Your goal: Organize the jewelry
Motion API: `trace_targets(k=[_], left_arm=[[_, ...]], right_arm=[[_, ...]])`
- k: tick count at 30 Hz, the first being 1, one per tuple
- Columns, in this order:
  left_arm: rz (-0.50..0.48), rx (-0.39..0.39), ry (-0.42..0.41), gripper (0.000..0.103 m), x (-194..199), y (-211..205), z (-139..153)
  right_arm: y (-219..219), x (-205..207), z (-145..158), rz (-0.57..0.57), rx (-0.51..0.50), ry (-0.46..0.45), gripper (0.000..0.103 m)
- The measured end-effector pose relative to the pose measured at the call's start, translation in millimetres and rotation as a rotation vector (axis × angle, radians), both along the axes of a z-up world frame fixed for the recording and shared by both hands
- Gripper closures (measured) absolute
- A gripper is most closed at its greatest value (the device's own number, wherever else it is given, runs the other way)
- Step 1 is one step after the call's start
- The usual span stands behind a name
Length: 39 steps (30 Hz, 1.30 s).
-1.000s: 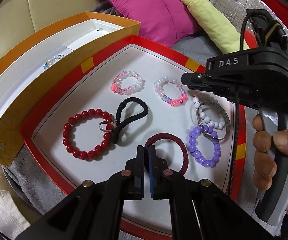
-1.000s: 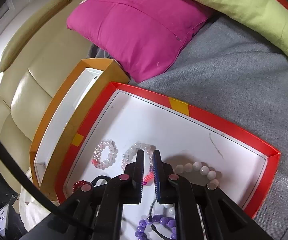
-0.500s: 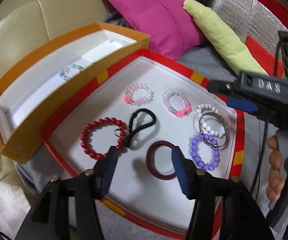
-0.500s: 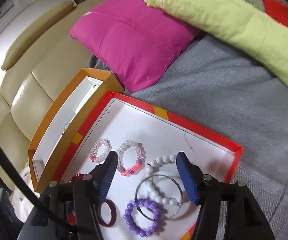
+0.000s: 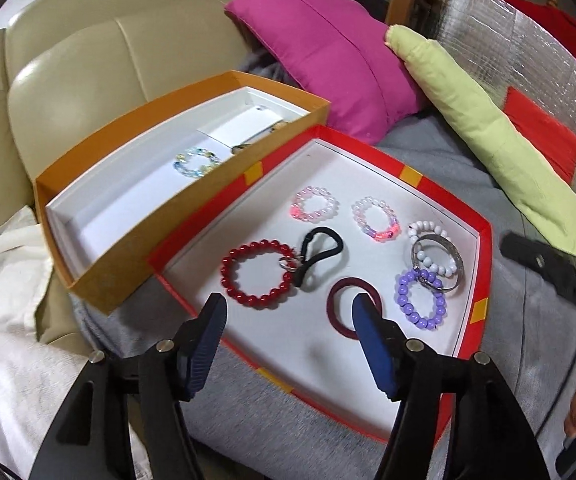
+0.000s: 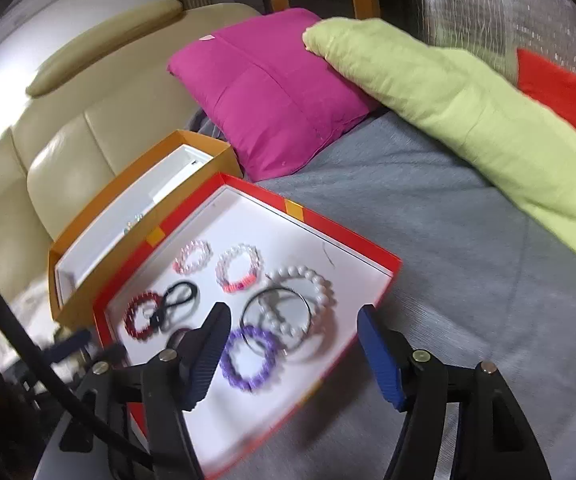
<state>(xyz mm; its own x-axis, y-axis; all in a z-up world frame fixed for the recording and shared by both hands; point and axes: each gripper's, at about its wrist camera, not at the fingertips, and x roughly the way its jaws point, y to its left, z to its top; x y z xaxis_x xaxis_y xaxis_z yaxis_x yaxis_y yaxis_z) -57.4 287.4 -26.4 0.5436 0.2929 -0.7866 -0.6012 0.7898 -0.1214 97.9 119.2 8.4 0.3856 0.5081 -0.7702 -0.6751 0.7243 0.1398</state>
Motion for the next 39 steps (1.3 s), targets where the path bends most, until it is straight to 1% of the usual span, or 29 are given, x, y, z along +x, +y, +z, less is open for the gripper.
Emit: trace_targets(k=[3,6,15,20,25,28,31,33,35,37,39], left_arm=[[0.012,0.014,-0.005,0.034,-5,-3,6],[0.019,0.037,-0.011,0.033,-10,-9,13],[0.014,0.115,-0.020,0.031,-22,-30,33],[0.031,0.157,-0.017,0.028,-28,-37,40],[0.047,0.187,-0.022,0.028,-33,-40,45],[0.050,0.189,-0.032,0.028,-35,-39,48],[0.058,0.203,-0.044,0.022,-37,-40,52],[0.063,0.217,-0.049,0.015,-39,-41,54],[0.067,0.228,-0.058,0.012,-40,-42,57],[0.062,0.226,-0.066,0.010,-40,-42,59],[0.059,0.228,-0.065,0.008,-40,-43,59]], right_arm=[[-9,-20,5,0.019,-0.018,-0.047,0.025],[-18,-38,8,0.020,-0.023,-0.063,0.020],[-34,-70,17,-0.007,-0.016,-0.064,0.015],[-43,-81,21,-0.019,-0.015,-0.071,0.015],[-49,-86,24,-0.036,-0.011,-0.073,0.015],[-49,-91,23,-0.030,-0.019,-0.085,0.015],[-47,-97,22,-0.021,-0.029,-0.098,0.015],[-46,-101,22,-0.016,-0.031,-0.102,0.014],[-45,-103,22,-0.012,-0.030,-0.105,0.014],[-44,-105,23,-0.011,-0.032,-0.113,0.012],[-44,-105,22,-0.013,-0.035,-0.116,0.008]])
